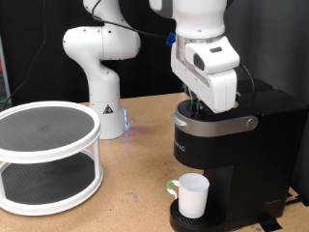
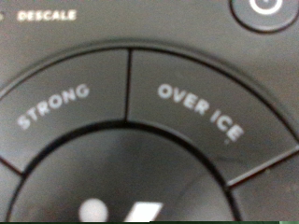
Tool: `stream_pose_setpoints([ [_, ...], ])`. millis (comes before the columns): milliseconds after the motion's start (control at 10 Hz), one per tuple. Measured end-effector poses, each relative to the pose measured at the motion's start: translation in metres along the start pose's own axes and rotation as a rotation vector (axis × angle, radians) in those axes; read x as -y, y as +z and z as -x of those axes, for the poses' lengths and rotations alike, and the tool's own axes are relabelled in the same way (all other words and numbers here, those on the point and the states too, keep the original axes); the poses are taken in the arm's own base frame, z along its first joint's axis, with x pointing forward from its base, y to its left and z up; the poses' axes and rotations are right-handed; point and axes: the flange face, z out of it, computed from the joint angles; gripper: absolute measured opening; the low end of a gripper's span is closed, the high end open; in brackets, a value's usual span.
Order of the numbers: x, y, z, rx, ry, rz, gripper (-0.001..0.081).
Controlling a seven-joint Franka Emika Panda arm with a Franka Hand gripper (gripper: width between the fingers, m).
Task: Make a cup of coffee with the keurig machine
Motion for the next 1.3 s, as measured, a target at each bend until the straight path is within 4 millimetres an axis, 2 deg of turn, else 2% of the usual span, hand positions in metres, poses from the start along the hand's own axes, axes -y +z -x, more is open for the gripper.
stream_pose_setpoints([
  [600, -0.002, 0.000, 0.002, -0.051, -0.019, -0.035, 0.0002],
  [900, 0.002, 0.002, 0.015, -0.116, -0.074, -0.077, 0.0002],
  [1300, 0.012, 0.002, 0.034, -0.165, -0.037, -0.097, 0.0002],
])
